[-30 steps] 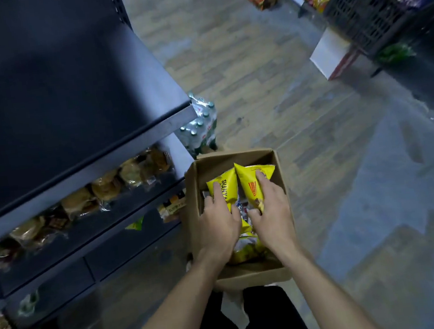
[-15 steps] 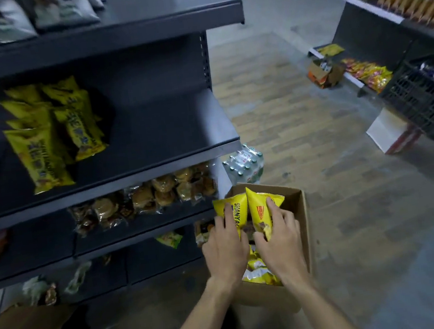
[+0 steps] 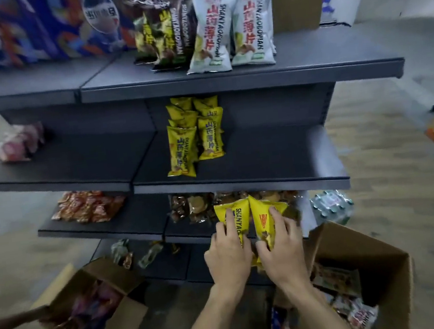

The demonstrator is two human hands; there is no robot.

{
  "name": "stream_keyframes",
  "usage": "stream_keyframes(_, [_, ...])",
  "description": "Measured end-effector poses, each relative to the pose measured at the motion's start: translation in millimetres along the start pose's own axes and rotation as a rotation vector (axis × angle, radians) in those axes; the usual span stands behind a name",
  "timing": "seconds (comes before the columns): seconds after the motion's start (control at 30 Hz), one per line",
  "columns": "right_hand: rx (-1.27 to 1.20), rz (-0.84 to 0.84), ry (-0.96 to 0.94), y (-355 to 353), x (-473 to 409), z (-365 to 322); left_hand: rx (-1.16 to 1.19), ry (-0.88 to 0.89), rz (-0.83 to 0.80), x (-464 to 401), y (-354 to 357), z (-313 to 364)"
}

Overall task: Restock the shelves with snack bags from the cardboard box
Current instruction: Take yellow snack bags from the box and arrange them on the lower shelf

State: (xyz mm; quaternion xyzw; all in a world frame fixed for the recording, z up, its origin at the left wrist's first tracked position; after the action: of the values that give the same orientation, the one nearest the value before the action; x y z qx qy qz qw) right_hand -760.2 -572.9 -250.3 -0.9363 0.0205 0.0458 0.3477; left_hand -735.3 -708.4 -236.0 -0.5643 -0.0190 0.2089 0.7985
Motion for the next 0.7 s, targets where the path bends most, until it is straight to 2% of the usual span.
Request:
stream_keyframes(0.3, [-0.095,0.092,-0.034,77,-59,-85,0.004,0.070,0.078,-99,-33,-78])
stream_keyframes(0.47, [-0.013,0.187,-0.089,87,-105,-113,0.048,0.088,0.107,-135,-43,-103])
stream_keyframes(0.7, [0.107,0.195,-0.145,123,-201,-149,0.067,0.049,0.075,-140,-40,-135])
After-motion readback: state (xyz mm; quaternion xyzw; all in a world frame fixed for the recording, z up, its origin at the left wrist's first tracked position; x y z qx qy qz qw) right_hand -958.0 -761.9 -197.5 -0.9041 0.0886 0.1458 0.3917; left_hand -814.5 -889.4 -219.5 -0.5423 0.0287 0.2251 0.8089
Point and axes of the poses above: each hand's wrist, its own x-axis away from the middle knuckle, its own y-axis out of the palm, z = x × y, the point moved 6 cm from there along -x, towards the middle knuckle, and after that the axes turned 3 degrees about y, right-handed, at the moved point
